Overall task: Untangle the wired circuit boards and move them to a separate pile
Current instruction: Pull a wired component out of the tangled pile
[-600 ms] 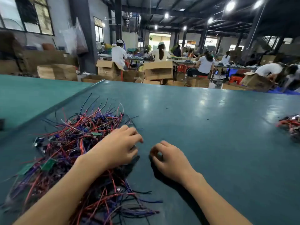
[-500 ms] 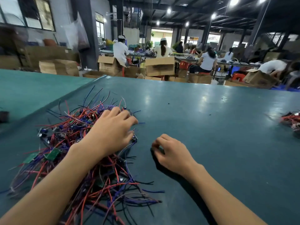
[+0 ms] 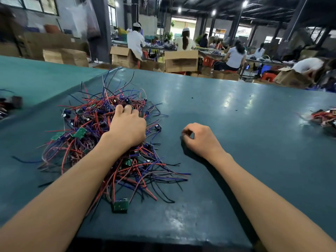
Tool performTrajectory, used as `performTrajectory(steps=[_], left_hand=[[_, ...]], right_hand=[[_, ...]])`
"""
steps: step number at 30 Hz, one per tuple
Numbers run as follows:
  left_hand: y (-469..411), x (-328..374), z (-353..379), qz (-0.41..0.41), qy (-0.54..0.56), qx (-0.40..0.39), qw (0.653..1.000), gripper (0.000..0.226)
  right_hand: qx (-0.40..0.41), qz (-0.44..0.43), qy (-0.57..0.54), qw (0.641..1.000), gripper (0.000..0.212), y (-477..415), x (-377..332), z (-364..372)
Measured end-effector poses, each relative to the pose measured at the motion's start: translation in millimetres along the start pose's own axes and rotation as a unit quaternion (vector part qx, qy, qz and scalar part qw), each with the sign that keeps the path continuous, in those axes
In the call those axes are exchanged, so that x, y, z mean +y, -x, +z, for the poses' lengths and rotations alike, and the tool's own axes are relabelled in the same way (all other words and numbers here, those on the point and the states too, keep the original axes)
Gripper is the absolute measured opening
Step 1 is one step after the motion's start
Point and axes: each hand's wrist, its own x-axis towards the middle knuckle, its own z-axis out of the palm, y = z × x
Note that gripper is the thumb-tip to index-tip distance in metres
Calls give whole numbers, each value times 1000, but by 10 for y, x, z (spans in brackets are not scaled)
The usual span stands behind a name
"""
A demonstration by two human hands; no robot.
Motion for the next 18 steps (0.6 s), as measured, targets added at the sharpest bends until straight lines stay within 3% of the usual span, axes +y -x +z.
performTrajectory(steps=[4,8,13,18], left_hand=[[30,-5,4,22,22,43,999,33],[48,30,0,53,61,111,991,43],[-27,120,-69,91,43,14,995,62],[-65,234,-122,81,76,27,993,22]], right_hand=[[2,7,-2,1000,9,-9,35,19],[5,18,-7,1000,10,-32,58,36],[0,11,-5,1000,8,-61,56,48],[-15,10,8,1000,11,-52,52,40]])
